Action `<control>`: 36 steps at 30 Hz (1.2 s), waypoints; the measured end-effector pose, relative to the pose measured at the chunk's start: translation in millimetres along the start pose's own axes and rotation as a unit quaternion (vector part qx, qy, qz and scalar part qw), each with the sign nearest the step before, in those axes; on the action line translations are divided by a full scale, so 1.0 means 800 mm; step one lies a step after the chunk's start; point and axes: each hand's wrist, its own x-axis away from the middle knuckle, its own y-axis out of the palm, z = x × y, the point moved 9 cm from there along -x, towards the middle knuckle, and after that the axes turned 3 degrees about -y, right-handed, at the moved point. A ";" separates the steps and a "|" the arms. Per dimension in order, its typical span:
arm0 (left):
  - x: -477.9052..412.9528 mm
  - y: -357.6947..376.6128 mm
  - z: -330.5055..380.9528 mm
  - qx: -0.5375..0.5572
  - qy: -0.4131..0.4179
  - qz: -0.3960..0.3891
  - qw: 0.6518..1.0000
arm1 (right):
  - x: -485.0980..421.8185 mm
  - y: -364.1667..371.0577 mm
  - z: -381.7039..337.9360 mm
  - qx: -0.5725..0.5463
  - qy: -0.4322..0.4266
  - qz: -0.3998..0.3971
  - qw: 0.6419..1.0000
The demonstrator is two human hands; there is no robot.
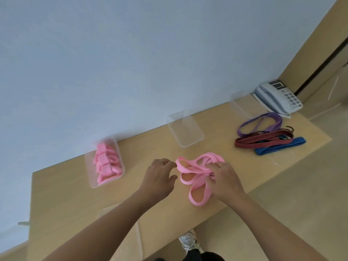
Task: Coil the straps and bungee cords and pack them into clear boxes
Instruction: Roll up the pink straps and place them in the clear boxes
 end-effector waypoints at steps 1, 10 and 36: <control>-0.007 0.006 0.009 0.000 0.001 -0.004 1.000 | -0.004 -0.005 0.019 -0.004 0.026 0.003 1.000; -0.067 0.035 0.066 -0.043 -0.035 -0.044 0.998 | -0.057 -0.007 0.065 0.028 0.068 -0.034 0.997; -0.055 0.020 0.079 -0.054 -0.128 -0.062 0.988 | -0.080 -0.036 0.040 -0.125 -0.043 0.010 0.991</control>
